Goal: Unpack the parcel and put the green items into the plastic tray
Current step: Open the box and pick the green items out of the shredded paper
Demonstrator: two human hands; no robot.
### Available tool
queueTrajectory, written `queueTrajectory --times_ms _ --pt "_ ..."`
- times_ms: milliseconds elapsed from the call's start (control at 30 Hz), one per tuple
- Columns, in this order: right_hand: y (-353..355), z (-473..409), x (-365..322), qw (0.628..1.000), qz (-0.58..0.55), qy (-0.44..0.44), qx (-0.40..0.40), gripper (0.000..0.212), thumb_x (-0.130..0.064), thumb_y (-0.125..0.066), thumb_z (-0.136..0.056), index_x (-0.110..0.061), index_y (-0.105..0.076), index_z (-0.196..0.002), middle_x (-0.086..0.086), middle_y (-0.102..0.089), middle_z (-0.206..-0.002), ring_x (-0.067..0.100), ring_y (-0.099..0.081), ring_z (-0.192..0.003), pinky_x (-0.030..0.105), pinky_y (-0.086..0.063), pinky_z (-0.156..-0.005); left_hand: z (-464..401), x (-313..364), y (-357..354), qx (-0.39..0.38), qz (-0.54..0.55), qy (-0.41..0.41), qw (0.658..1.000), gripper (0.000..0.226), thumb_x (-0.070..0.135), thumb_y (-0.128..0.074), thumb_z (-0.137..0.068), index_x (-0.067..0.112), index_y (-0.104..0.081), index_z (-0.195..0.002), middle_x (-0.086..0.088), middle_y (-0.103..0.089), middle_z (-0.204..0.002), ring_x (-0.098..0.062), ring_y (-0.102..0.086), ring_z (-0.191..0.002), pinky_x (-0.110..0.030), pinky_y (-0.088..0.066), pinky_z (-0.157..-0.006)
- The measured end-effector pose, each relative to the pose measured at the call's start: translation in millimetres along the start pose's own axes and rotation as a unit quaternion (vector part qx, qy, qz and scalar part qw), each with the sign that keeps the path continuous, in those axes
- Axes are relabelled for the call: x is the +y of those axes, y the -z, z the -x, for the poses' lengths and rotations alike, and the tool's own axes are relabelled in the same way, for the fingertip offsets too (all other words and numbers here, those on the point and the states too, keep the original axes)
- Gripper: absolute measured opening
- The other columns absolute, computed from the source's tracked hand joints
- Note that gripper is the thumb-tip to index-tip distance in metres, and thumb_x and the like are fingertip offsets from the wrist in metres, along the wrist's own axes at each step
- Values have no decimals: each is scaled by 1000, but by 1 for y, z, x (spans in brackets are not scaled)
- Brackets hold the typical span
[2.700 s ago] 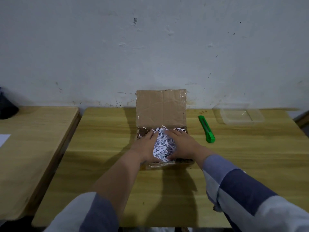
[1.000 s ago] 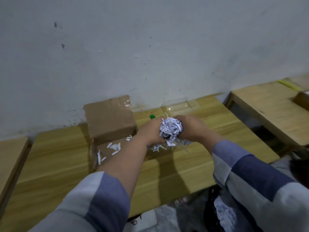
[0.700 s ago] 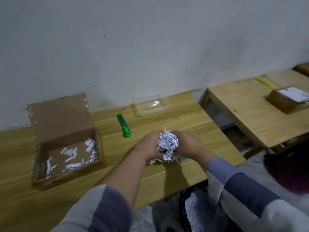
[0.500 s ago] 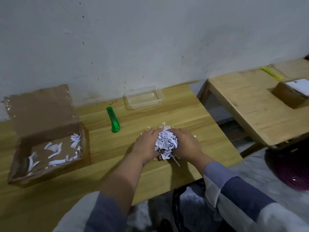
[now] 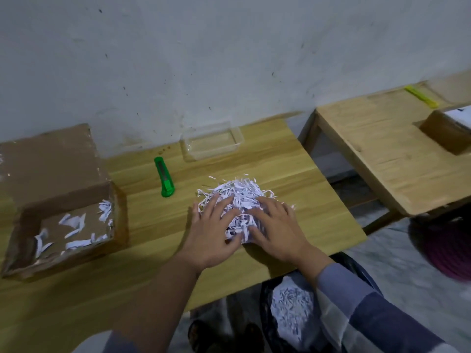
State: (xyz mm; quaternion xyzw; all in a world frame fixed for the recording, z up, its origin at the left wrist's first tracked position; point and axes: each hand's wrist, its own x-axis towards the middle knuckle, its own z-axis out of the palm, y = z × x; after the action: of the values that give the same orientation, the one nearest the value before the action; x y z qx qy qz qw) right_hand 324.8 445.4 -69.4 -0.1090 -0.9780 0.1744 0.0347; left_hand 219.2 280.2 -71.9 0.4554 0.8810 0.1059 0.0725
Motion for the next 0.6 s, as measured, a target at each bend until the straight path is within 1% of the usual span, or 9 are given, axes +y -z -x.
queueTrajectory --times_ms 67,100,167,233,333,400,467,533,600 --pt "-1 0 6 999 40 -9 35 35 -46 -36 -89 -26 -60 -105 2 -55 -128 25 -53 -117 39 -26 -97 -2 0 0 23 -4 18 1000 54 59 -21 -88 35 -52 -124 14 -30 -153 -16 -13 -147 -59 -8 -114" --pt "0 1 11 997 57 -17 43 31 -44 -37 -88 -26 -61 -99 1 -57 -123 26 -55 -112 39 -27 -95 -2 -4 -1 35 -7 22 999 51 58 -21 -90 34 -58 -116 13 -36 -150 -16 -20 -146 -59 -12 -114" --pt "2 6 22 996 74 -34 43 28 -41 -40 -84 -26 -60 -95 1 -58 -121 26 -57 -108 41 -30 -96 3 -16 -4 48 -14 35 998 50 56 -21 -91 33 -63 -106 12 -42 -147 -16 -27 -143 -59 -17 -112" --pt "8 10 29 995 70 -58 40 30 -40 -40 -77 -28 -61 -94 -1 -58 -122 26 -56 -110 41 -26 -100 8 -24 -5 60 -7 52 997 50 57 -22 -90 32 -65 -101 13 -44 -145 -16 -29 -143 -60 -18 -112" --pt "18 9 27 994 13 -90 60 37 -41 -37 -67 -31 -63 -92 -4 -55 -128 19 -48 -121 39 -19 -106 7 -18 1 107 39 81 990 48 59 -27 -89 30 -66 -86 15 -50 -140 -16 -31 -141 -58 -12 -113" --pt "26 2 21 987 -66 -110 98 42 -41 -34 -64 -33 -64 -92 -6 -53 -130 17 -44 -124 40 -20 -107 0 -9 9 154 67 92 982 40 55 -32 -90 29 -64 -88 12 -52 -136 -17 -33 -140 -56 -12 -114" --pt "31 -7 12 977 -108 -113 143 39 -39 -34 -67 -33 -64 -91 -7 -54 -128 14 -44 -122 43 -22 -108 -8 -1 13 190 84 73 976 27 45 -39 -87 30 -61 -91 8 -53 -132 -21 -37 -136 -56 -17 -114" --pt "31 -17 3 977 -96 -99 161 35 -38 -34 -75 -32 -64 -90 -10 -58 -116 12 -48 -113 38 -25 -102 -19 4 14 180 76 34 980 24 39 -41 -84 30 -62 -90 7 -55 -127 -22 -40 -131 -57 -24 -111" --pt "25 -25 -3 991 -60 -58 106 37 -40 -31 -80 -29 -66 -87 -10 -63 -100 14 -54 -102 31 -25 -90 -28 7 11 112 49 16 992 29 42 -39 -84 32 -66 -91 9 -54 -127 -21 -38 -133 -55 -20 -113"
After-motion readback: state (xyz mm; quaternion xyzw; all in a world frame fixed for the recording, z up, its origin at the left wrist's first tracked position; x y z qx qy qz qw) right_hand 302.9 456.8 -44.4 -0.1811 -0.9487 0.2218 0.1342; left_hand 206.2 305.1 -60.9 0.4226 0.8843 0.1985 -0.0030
